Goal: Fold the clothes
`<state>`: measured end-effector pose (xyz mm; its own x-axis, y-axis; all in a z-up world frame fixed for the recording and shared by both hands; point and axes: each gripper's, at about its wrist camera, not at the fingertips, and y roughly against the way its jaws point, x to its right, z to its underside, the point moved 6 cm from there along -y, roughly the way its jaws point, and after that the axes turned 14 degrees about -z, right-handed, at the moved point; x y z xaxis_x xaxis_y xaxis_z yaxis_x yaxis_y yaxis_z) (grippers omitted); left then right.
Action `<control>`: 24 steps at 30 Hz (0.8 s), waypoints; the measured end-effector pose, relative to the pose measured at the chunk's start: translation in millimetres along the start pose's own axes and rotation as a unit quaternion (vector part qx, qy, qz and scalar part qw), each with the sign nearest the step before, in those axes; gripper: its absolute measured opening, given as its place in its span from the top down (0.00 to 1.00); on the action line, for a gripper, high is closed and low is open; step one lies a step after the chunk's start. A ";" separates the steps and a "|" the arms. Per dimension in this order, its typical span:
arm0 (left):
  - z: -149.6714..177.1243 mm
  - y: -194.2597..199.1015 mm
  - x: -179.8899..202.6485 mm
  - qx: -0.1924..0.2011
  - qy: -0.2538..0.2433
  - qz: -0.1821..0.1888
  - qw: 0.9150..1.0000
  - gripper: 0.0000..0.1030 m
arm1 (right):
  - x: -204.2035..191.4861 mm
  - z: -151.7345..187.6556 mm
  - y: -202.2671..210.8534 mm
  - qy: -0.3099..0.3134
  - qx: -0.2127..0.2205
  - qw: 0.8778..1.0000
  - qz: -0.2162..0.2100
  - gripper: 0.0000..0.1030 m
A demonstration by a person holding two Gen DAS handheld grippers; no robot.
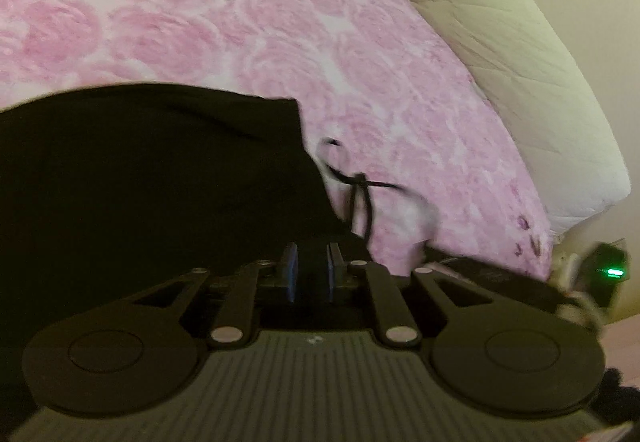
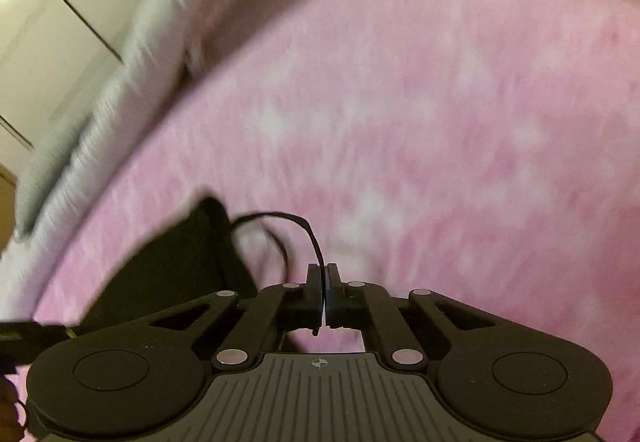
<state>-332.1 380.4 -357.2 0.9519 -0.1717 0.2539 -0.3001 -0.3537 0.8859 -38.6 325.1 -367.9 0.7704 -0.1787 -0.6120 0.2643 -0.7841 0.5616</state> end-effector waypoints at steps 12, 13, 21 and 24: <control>-17.8 39.2 -40.4 0.014 0.035 -0.025 0.999 0.91 | -77.1 103.1 -13.8 0.085 -0.272 0.954 -0.097 0.86; -15.9 37.9 -38.0 0.009 0.029 -0.023 0.999 0.90 | -72.5 111.6 -13.6 0.091 -0.282 0.952 -0.073 0.86; -13.0 4.0 16.8 -0.016 -0.048 0.020 0.999 0.83 | 23.8 38.6 28.3 -0.050 -0.142 0.987 0.047 0.86; -18.9 -15.8 46.9 -0.016 -0.094 0.028 0.995 0.79 | 65.2 26.3 35.0 -0.111 -0.114 0.984 0.078 0.86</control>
<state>-281.5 395.2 -351.9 0.9042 -0.3605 0.2293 -0.3479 -0.3098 0.8849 5.7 270.4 -402.8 0.6726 -0.4323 -0.6006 0.2949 -0.5877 0.7534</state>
